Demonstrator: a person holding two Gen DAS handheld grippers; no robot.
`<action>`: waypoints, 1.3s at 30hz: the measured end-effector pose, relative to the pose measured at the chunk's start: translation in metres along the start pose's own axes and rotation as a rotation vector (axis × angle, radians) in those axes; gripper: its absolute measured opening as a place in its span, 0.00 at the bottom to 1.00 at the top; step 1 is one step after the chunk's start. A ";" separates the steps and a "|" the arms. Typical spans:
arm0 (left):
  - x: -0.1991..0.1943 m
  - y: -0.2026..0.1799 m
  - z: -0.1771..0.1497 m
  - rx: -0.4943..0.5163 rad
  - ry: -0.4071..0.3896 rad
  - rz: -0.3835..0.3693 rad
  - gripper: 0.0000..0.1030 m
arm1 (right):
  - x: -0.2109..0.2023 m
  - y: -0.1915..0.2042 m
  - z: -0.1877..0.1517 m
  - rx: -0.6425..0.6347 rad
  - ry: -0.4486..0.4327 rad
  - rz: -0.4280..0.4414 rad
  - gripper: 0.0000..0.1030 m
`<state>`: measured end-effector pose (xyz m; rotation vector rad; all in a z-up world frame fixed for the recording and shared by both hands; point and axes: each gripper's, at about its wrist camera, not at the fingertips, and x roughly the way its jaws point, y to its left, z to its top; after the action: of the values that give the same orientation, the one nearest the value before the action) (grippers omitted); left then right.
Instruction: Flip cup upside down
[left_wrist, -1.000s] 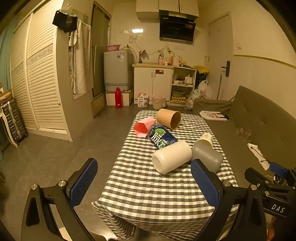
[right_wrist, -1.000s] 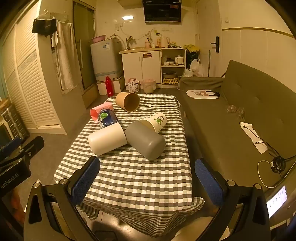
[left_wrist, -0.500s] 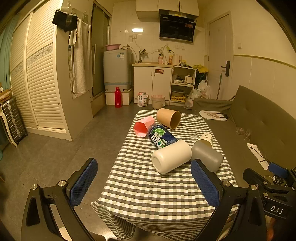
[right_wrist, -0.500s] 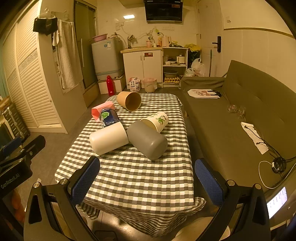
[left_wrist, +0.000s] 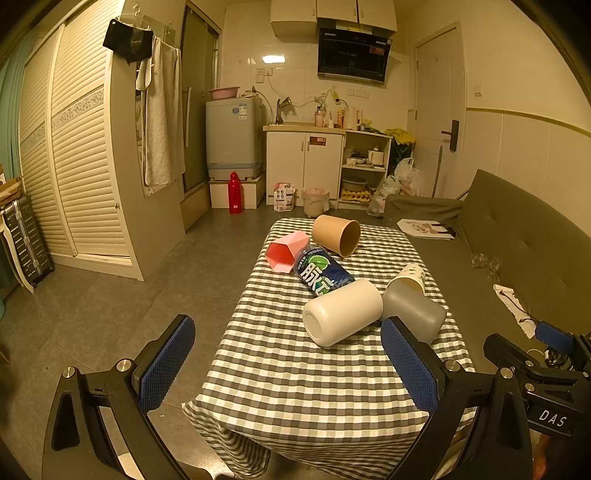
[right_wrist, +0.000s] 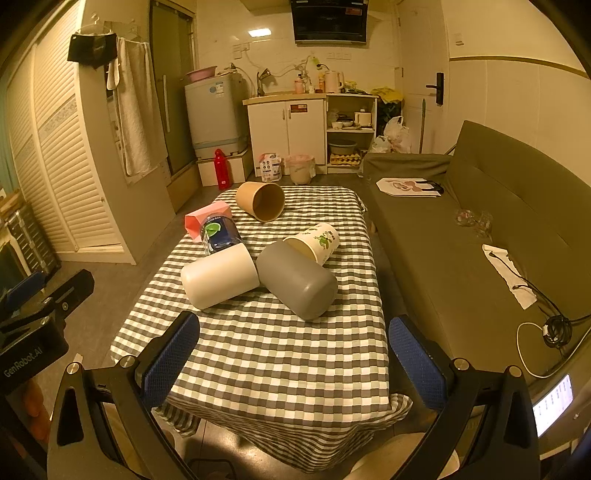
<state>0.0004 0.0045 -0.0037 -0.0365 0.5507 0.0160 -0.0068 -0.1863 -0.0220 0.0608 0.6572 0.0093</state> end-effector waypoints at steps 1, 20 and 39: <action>0.000 0.000 0.000 0.000 -0.002 0.001 1.00 | 0.000 0.000 0.000 0.000 0.000 0.000 1.00; 0.001 0.000 -0.004 0.005 0.008 -0.002 1.00 | 0.000 0.000 -0.001 0.004 0.008 0.001 1.00; 0.010 0.000 -0.004 0.012 0.036 0.001 1.00 | 0.006 -0.003 0.001 0.013 0.031 0.001 1.00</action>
<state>0.0067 0.0047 -0.0129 -0.0253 0.5870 0.0130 -0.0018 -0.1891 -0.0252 0.0733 0.6882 0.0074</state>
